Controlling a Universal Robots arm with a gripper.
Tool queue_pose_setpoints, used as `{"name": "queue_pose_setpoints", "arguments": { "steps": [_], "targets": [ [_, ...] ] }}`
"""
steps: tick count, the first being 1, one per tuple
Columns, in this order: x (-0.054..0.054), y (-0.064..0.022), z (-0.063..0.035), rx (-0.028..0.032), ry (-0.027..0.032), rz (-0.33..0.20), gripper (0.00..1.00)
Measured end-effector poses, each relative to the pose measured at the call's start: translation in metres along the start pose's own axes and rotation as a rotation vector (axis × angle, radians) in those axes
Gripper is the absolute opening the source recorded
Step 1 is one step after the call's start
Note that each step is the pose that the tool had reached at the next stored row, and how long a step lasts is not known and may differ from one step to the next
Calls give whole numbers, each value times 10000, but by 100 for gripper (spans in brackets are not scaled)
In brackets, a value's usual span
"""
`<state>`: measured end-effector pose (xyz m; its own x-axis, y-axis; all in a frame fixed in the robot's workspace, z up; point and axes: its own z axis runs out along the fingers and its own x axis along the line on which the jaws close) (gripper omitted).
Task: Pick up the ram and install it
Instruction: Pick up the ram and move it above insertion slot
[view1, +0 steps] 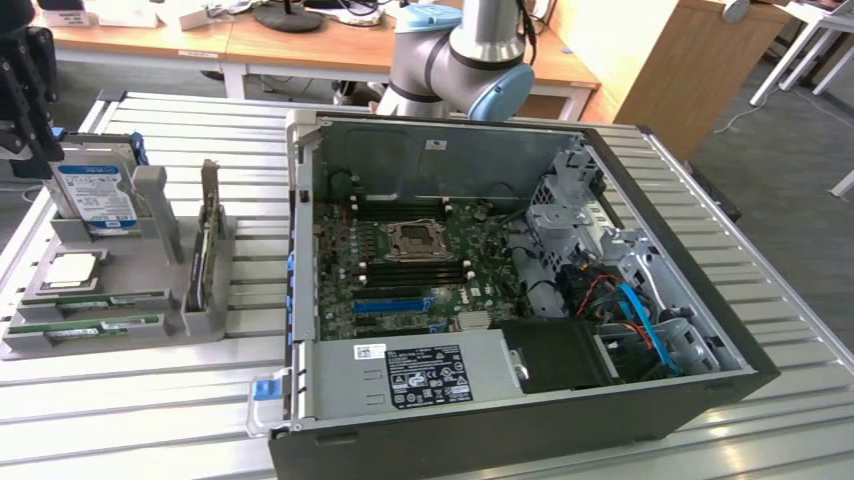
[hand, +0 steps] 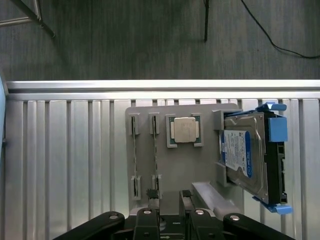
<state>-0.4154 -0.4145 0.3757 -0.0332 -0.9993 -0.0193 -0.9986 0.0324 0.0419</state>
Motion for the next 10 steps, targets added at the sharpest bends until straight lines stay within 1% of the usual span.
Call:
{"name": "queue_pose_setpoints", "arguments": {
  "steps": [10],
  "targets": [
    [4, -8, 173, -1, 1, -42, 30]
  ]
}}
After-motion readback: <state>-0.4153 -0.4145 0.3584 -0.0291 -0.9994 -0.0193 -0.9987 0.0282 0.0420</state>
